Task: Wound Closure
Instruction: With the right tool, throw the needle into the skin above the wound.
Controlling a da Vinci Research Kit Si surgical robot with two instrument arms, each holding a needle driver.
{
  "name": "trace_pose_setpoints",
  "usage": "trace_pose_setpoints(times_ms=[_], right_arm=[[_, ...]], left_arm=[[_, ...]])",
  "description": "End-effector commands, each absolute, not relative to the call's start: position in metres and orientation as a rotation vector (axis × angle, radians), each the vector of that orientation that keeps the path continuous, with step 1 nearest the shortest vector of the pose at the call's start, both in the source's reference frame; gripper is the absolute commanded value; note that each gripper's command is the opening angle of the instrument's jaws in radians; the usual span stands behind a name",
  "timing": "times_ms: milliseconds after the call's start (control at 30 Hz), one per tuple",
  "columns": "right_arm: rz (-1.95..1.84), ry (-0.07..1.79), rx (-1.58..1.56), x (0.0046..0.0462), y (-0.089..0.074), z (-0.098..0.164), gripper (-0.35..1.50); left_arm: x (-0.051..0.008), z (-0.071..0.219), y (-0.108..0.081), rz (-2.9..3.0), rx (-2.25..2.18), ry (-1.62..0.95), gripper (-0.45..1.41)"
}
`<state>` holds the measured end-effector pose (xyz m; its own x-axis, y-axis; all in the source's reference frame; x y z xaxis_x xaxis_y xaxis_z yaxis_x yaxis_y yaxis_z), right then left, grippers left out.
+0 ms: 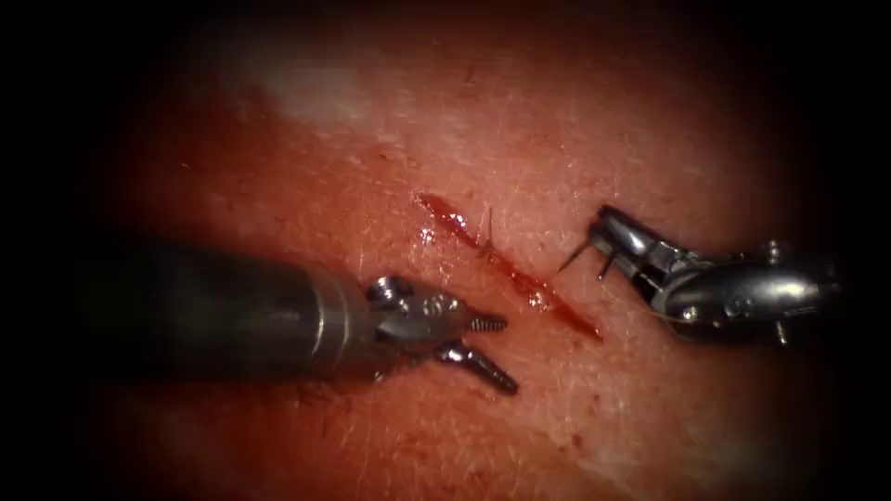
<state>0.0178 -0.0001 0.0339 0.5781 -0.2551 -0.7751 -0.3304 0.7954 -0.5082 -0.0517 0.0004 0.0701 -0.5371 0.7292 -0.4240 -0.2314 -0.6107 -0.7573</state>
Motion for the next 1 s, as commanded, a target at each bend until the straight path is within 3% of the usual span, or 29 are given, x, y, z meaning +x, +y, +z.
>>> trace_pose_setpoints(times_ms=[33,533,733,1000], right_arm=[[0.037,0.969,-0.674,0.0188,-0.0011,0.0345,-0.35],[-0.149,0.885,-0.652,0.0231,-0.0063,0.0371,-0.35],[-0.34,0.736,-0.735,0.0236,-0.007,0.0367,-0.35],[-0.364,0.729,-0.716,0.0248,-0.0083,0.0373,-0.35]], left_arm=[[-0.0522,0.0707,-0.0002,2.163,-1.009,-0.875,0.49],[-0.052,0.0707,-0.0002,2.163,-1.01,-0.877,0.49],[-0.0519,0.0706,-0.0002,2.164,-1.011,-0.879,0.49],[-0.0515,0.0709,0.0001,2.161,-1.009,-0.884,0.49]])
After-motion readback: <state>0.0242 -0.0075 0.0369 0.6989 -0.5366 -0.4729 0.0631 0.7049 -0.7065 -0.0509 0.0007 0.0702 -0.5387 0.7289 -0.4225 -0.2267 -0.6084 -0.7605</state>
